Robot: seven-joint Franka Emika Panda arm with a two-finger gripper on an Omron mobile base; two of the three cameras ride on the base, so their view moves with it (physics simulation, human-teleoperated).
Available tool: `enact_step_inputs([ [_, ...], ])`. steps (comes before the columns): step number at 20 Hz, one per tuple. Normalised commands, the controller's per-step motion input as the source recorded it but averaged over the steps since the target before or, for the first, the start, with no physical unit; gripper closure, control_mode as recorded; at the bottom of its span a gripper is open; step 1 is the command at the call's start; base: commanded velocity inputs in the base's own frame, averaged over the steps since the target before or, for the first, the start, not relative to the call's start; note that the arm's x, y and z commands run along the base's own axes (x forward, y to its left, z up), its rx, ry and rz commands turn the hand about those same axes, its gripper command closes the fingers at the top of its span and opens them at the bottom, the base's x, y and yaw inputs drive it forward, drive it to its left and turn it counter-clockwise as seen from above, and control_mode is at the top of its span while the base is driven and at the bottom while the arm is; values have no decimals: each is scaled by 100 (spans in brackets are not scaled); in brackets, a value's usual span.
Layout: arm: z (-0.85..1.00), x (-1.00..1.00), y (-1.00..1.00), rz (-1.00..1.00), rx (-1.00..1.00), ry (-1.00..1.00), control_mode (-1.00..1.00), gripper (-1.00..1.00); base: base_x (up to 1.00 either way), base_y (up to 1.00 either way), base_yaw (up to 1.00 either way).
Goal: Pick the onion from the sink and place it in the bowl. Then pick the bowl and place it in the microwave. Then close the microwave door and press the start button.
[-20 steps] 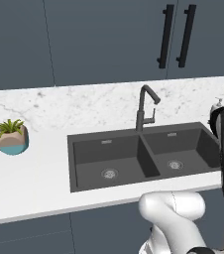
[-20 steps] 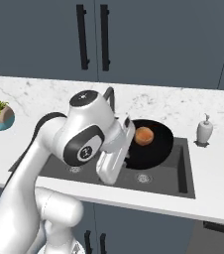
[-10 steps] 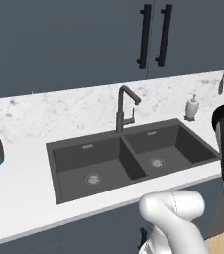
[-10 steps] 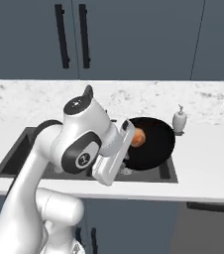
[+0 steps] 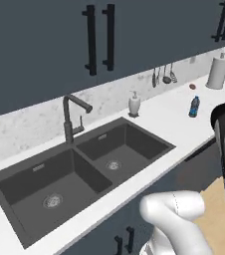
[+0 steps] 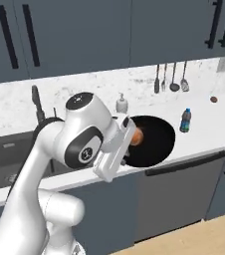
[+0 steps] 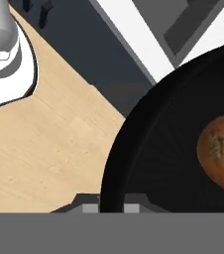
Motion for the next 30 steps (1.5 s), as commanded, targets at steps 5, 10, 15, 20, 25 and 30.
enact_step_inputs([
  [5, 0, 0, 0, 0, 0, 0, 100, 100, 0, -16, -76],
  [10, 0, 0, 0, 0, 0, 0, 100, 100, 0, -15, -79],
  [15, 0, 0, 0, 0, 0, 0, 100, 100, 1, -22, -81],
  [20, 0, 0, 0, 0, 0, 0, 100, 100, 30, -54, -70],
  [25, 0, 0, 0, 0, 0, 0, 100, 100, 65, -100, -31],
  [30, 0, 0, 0, 0, 0, 0, 100, 100, 97, -85, -6],
])
